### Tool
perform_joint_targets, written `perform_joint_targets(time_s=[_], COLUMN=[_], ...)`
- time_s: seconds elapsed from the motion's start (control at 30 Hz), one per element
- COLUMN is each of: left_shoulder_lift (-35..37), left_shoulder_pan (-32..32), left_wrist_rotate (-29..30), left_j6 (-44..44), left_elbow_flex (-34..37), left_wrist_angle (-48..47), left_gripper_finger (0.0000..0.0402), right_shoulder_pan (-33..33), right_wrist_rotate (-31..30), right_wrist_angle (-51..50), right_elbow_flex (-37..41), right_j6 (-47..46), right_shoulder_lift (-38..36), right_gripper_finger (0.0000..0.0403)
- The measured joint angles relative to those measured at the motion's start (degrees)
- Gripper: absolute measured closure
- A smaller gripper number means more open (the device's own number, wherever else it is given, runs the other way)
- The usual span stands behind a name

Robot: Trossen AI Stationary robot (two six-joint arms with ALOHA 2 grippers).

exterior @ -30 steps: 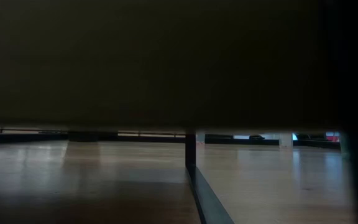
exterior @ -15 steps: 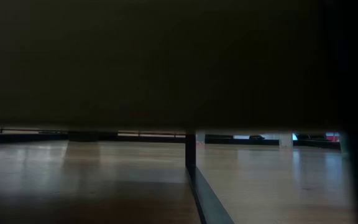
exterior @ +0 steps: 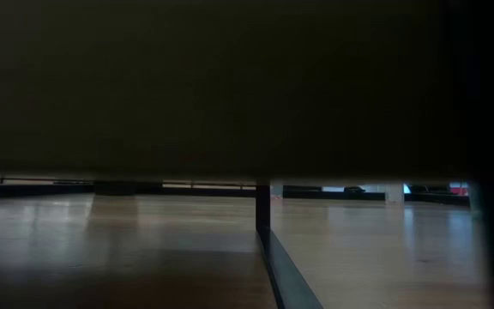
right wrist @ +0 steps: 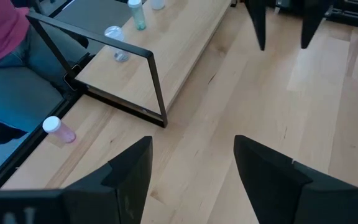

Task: Pick and place medicine bottles onto shelf by color
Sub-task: Put the top green pill bottle on the shelf aligned with the other green pill bottle

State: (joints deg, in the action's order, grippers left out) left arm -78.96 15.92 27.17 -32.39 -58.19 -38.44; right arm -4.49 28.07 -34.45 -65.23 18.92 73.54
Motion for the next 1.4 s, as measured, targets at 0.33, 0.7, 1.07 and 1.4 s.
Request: perform_joint_targets(time_s=[0.33, 0.7, 1.07, 1.4], left_shoulder_lift=[0.0, 0.0, 0.0, 0.0], left_shoulder_pan=[2.3, 3.0, 3.0, 3.0], left_wrist_rotate=[-0.1, -0.1, -0.1, -0.1], left_j6=[1.5, 1.6, 1.4, 1.4], left_elbow_flex=[0.0, 0.0, 0.0, 0.0], left_wrist_angle=[0.1, 0.1, 0.1, 0.1], left_gripper_finger=[0.0168, 0.0168, 0.0168, 0.0168], right_shoulder_pan=[0.0, 0.5, 5.7, 14.1], right_wrist_rotate=[0.0, -2.4, -32.1, -36.6], right_wrist_angle=[1.2, 1.5, -15.5, -31.4], right_elbow_flex=[0.0, 0.0, 0.0, 0.0], right_j6=[-6.4, -14.9, -33.1, -45.5], right_shoulder_lift=[0.0, 0.0, 0.0, 0.0], right_gripper_finger=[0.0175, 0.0175, 0.0175, 0.0175])
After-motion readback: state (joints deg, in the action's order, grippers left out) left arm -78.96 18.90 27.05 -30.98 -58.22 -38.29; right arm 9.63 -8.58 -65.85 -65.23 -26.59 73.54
